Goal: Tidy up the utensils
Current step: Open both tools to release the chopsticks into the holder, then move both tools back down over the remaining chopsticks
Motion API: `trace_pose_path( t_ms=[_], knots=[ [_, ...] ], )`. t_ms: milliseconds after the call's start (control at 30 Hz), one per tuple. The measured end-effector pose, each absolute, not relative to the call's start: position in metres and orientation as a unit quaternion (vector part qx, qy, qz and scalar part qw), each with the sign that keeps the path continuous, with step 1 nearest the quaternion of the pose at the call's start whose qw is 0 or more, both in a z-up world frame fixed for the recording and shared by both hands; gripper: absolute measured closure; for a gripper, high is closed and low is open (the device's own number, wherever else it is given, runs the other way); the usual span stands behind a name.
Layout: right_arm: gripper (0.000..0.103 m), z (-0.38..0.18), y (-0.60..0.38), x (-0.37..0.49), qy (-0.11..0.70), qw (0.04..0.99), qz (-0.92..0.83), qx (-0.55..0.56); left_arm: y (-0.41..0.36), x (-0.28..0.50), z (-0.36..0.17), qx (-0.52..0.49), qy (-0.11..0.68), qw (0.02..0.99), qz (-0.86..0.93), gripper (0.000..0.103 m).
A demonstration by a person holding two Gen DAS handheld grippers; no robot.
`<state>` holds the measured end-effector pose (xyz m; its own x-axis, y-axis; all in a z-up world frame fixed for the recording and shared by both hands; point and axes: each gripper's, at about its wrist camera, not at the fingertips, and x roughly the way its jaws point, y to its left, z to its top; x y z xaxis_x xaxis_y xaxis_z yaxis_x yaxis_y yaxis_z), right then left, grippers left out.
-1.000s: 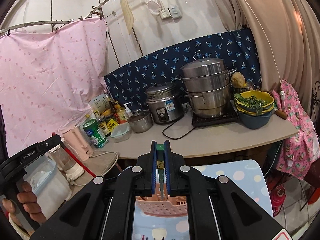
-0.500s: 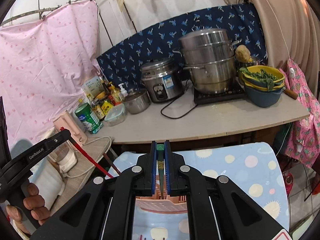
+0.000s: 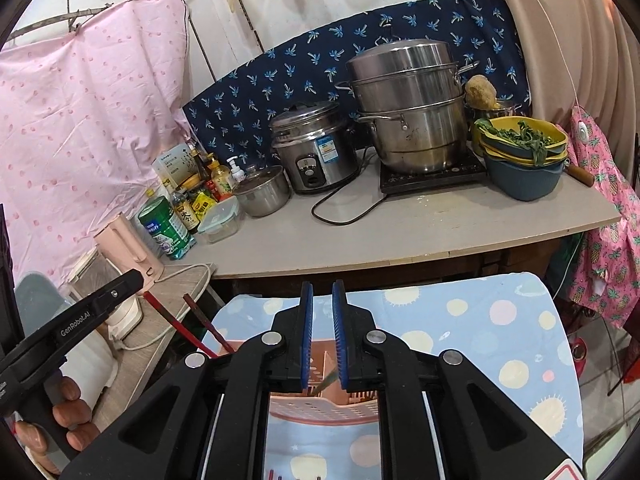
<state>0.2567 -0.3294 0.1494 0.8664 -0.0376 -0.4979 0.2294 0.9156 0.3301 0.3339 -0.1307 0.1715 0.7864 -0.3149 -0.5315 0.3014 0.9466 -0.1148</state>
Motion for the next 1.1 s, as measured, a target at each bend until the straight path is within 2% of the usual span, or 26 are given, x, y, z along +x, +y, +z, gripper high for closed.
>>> trace_pose_path(
  t_ms=[233,400,1100],
  knots=[
    [0.083,0.156,-0.323,0.238,0.240,0.950,-0.069,0.188,-0.125,0.319,0.176,-0.006,0.278,0.948,-0.156,0.058],
    [0.079,0.157,-0.316,0.221,0.240,0.950,-0.067,0.186,-0.122,0.304,0.177,-0.001,0.278,0.948,-0.152,0.058],
    [0.079,0.125,-0.270,0.126,0.274,0.945,-0.050,0.173,-0.094,0.218,0.152,0.031,0.296,0.945,-0.133,0.058]
  ],
)
